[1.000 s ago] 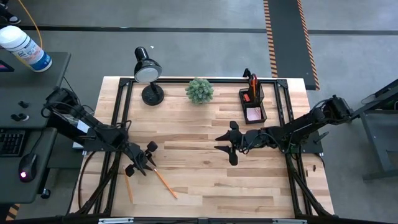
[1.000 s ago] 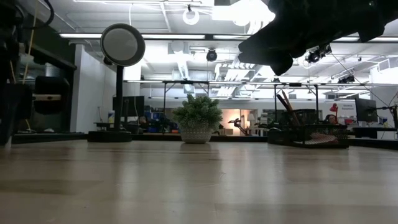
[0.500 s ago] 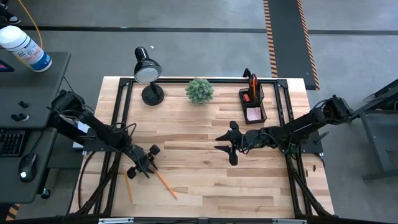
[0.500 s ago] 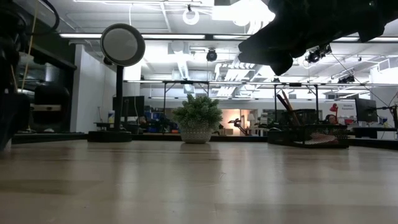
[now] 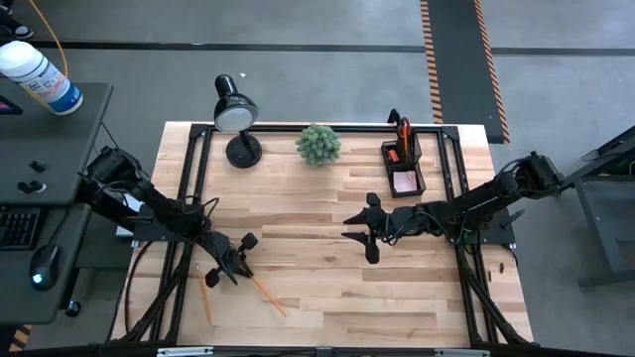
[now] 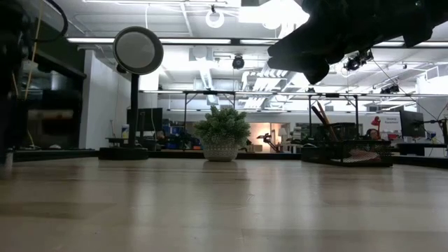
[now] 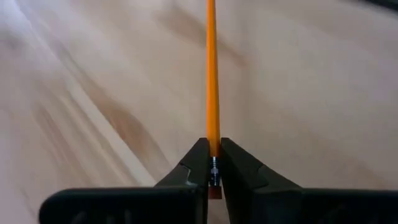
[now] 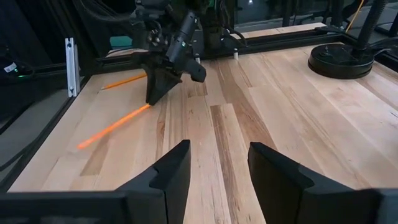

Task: Pick and place office supplies into organizer
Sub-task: Put the right pencil into the desk organizer

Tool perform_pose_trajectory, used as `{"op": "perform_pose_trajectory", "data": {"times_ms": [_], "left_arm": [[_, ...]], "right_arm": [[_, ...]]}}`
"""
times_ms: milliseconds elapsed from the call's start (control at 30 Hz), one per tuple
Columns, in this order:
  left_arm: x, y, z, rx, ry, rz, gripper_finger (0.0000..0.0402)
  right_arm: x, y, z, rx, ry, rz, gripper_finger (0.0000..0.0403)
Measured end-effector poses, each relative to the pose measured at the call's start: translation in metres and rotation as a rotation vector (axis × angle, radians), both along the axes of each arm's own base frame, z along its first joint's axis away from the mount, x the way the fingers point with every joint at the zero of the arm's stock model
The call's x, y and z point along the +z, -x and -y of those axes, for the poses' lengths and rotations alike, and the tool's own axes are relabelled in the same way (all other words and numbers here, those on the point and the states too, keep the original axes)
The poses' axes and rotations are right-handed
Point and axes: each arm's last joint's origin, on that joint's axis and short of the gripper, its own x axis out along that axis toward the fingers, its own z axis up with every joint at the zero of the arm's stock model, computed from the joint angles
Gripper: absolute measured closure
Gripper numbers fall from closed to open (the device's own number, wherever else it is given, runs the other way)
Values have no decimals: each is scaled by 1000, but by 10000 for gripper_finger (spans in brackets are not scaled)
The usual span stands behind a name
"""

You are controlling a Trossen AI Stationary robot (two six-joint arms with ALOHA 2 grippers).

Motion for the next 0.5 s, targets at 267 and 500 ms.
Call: {"op": "perform_pose_trajectory", "data": {"times_ms": [267, 500], "left_arm": [[23, -22, 6, 35, -88, 231, 398], [52, -48, 9, 279, -228, 395, 400]], "right_arm": [[2, 0, 0, 4, 8, 19, 258], [14, -3, -4, 112, 62, 139, 253]]}}
